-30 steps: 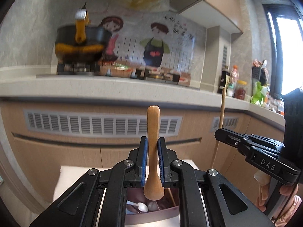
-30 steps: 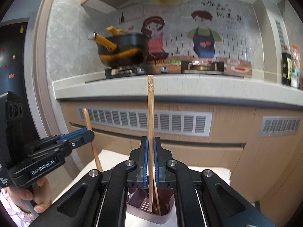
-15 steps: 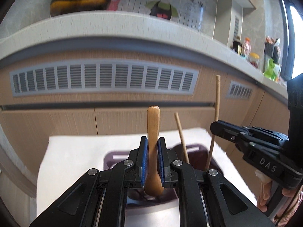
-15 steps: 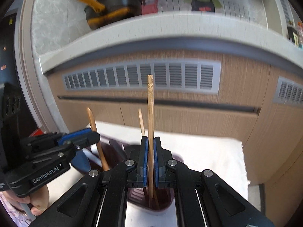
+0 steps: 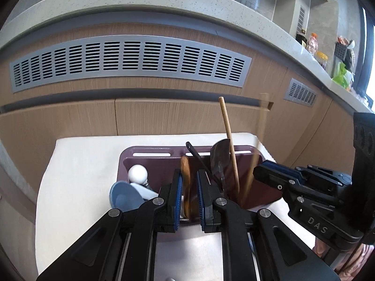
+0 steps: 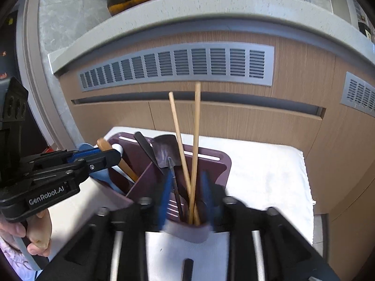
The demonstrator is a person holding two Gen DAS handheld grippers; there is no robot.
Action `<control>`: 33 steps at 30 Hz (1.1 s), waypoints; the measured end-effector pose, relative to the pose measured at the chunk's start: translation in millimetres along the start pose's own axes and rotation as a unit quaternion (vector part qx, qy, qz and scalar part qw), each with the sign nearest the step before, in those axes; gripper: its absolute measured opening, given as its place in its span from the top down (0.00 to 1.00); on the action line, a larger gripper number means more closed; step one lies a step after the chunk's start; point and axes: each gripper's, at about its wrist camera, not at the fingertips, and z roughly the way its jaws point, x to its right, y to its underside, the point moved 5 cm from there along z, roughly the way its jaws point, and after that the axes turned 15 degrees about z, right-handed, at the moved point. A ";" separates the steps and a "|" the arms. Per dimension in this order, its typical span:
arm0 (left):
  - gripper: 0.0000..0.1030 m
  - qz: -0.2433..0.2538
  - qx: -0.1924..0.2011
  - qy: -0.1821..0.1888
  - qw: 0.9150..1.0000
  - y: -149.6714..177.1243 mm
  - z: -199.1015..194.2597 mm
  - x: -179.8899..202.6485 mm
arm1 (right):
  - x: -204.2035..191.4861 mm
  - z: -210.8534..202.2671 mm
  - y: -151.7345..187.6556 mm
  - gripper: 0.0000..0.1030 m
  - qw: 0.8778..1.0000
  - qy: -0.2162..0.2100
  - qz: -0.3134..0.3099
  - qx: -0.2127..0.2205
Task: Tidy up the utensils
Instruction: 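Open both tools to release the chopstick and wooden spoon into the caddy, then move the right tool toward the dark translucent spoon while the left tool approaches a metal spoon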
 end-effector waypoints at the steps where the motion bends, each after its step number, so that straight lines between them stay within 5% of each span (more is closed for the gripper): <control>1: 0.87 -0.002 0.003 0.000 1.000 -0.2 -4.6 -0.6 | -0.4 -6.6 -0.2 0.66 1.000 0.001 -0.002 0.007; 9: 0.77 -0.006 0.033 -0.018 0.999 -3.5 -61.6 1.9 | -2.0 -51.7 5.0 0.64 0.999 0.018 -0.015 0.032; 14: 0.70 0.010 0.032 -0.033 0.999 9.4 -92.6 11.6 | 2.8 -76.4 20.1 0.49 0.999 0.031 -0.023 0.034; 21: 0.56 0.027 -0.023 -0.036 0.999 55.4 -101.0 25.2 | 12.4 -89.4 54.8 0.33 0.997 0.058 -0.048 0.012; 26: 0.56 0.022 -0.083 -0.012 0.996 101.7 -89.9 38.7 | 24.5 -91.0 79.2 0.11 0.995 0.079 -0.054 0.000; 33: 0.56 0.024 -0.135 0.004 0.990 150.8 -85.8 54.7 | 47.1 -91.7 115.7 0.01 0.994 0.098 -0.040 -0.031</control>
